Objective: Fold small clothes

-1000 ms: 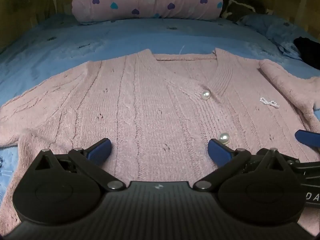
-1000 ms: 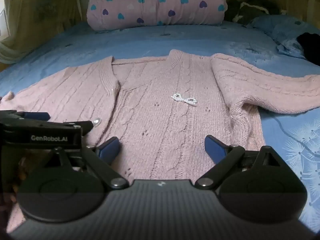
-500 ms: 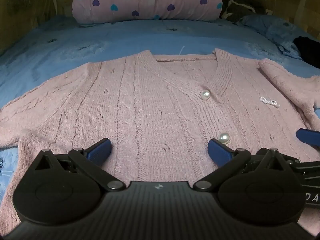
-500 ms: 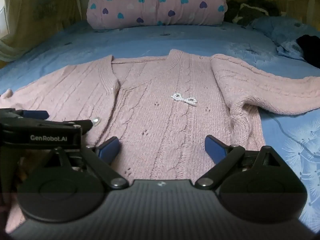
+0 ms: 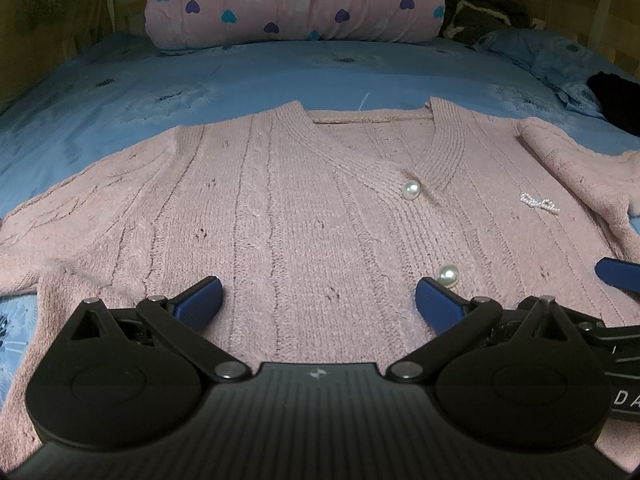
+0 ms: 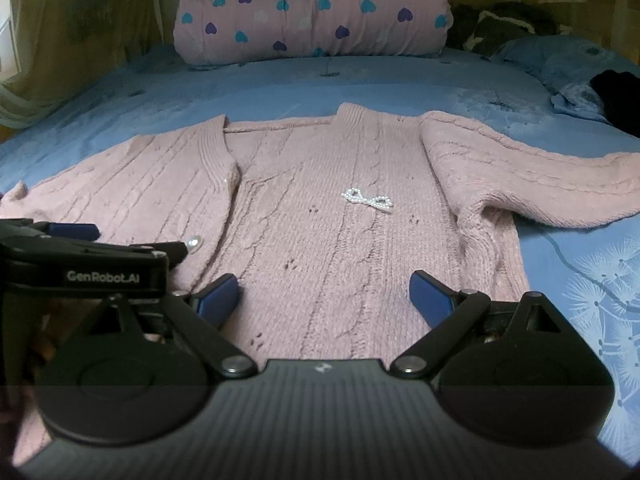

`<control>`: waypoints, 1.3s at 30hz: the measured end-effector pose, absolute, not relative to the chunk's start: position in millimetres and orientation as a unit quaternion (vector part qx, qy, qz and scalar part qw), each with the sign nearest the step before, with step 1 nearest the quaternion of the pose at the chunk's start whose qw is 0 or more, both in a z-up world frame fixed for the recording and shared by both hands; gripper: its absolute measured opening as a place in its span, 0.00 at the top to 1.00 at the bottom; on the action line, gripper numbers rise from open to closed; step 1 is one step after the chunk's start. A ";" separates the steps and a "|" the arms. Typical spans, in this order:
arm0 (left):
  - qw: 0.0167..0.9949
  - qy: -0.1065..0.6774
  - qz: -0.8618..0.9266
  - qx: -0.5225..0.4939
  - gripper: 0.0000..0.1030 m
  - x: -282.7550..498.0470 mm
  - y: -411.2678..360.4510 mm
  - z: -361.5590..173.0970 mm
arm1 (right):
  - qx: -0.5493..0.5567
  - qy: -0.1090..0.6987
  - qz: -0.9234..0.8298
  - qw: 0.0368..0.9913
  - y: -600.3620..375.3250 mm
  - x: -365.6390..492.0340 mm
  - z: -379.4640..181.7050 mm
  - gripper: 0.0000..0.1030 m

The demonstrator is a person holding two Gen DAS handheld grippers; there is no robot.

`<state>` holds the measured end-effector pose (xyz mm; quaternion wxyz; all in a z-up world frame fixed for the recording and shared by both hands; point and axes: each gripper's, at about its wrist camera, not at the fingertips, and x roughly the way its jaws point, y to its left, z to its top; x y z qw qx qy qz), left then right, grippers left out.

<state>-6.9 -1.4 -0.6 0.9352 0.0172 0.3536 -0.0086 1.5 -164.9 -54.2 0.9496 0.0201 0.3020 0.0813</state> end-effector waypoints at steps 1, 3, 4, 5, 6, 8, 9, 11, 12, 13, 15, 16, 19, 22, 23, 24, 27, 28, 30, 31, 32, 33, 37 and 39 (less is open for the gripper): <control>0.935 0.354 -0.008 0.018 0.00 -6.8 -1.2 -0.6 | 0.020 0.301 0.081 0.950 -164.9 1.0 -54.2 0.09; 0.935 0.354 -0.008 0.020 0.00 -6.8 -1.6 -0.4 | 0.018 0.302 0.081 0.950 -164.6 1.0 -54.4 0.09; 0.935 0.354 -0.008 0.020 0.00 -6.9 -1.4 -0.3 | 0.016 0.302 0.080 0.950 -164.0 0.6 -54.5 0.09; 0.935 0.355 -0.008 0.019 0.00 -7.0 -1.4 -0.4 | 0.015 0.302 0.080 0.950 -163.6 0.4 -54.6 0.09; 0.935 0.355 -0.008 0.019 0.00 -6.6 -1.1 -0.2 | 0.014 0.304 0.079 0.949 -163.3 0.9 -54.6 0.09; 0.935 0.355 -0.007 0.022 0.00 -7.2 -2.1 -0.3 | 0.012 0.306 0.079 0.949 -162.3 2.0 -54.4 0.08; 0.935 0.355 -0.006 0.023 0.00 -7.4 -2.7 -0.5 | 0.012 0.307 0.079 0.948 -161.6 2.1 -54.1 0.08; 0.935 0.355 -0.006 0.024 0.00 -7.8 -3.3 -0.6 | 0.010 0.310 0.080 0.947 -160.9 3.9 -53.9 0.07; 0.935 0.354 -0.006 0.023 0.00 -8.0 -3.0 -0.5 | 0.008 0.311 0.079 0.947 -160.3 4.5 -53.8 0.07; 0.935 0.354 -0.007 0.022 0.00 -8.1 -2.6 -0.5 | 0.007 0.311 0.079 0.947 -159.9 4.1 -53.9 0.06; 0.935 0.354 -0.008 0.018 0.00 -8.2 -1.8 -0.4 | 0.008 0.311 0.080 0.947 -160.6 3.7 -54.0 0.06; 0.935 0.355 -0.007 0.019 0.00 -8.0 -2.3 -0.4 | 0.009 0.310 0.080 0.947 -161.6 3.0 -54.2 0.06; 0.934 0.357 0.000 0.027 0.00 -7.5 -5.9 -0.3 | 0.007 0.310 0.079 0.947 -160.7 3.1 -54.2 0.06; 0.934 0.357 0.000 0.028 0.00 -6.8 -6.1 -0.1 | 0.001 0.311 0.077 0.947 -159.1 3.2 -54.3 0.06; 0.934 0.357 0.000 0.027 0.00 -6.9 -6.0 0.0 | 0.002 0.311 0.078 0.947 -159.3 3.5 -54.3 0.06; 0.934 0.357 0.000 0.027 0.00 -6.8 -6.0 0.0 | 0.001 0.311 0.077 0.947 -159.2 3.5 -54.2 0.06; 0.934 0.357 0.000 0.026 0.00 -6.4 -5.8 0.4 | 0.001 0.311 0.077 0.947 -158.8 3.6 -54.0 0.06; 0.934 0.357 0.000 0.027 0.00 -6.4 -5.8 0.4 | 0.001 0.311 0.077 0.947 -158.9 3.6 -54.0 0.06; 0.934 0.357 0.000 0.027 0.00 -6.4 -5.7 0.4 | 0.001 0.311 0.077 0.947 -158.9 3.6 -53.9 0.06; 0.934 0.357 0.000 0.027 0.00 -6.4 -5.7 0.4 | 0.001 0.311 0.077 0.947 -159.0 3.6 -53.8 0.06; 0.934 0.357 0.000 0.027 0.00 -6.3 -5.6 0.4 | 0.001 0.311 0.078 0.947 -159.1 3.8 -53.7 0.06; 0.934 0.357 0.000 0.026 0.00 -6.4 -5.7 0.4 | 0.001 0.311 0.078 0.947 -159.3 3.5 -53.6 0.06; 0.934 0.357 0.000 0.027 0.00 -6.4 -5.8 0.3 | 0.001 0.311 0.078 0.947 -159.2 3.4 -53.6 0.06; 0.934 0.357 0.000 0.027 0.00 -6.4 -5.7 0.2 | 0.001 0.311 0.078 0.947 -159.3 3.6 -53.5 0.06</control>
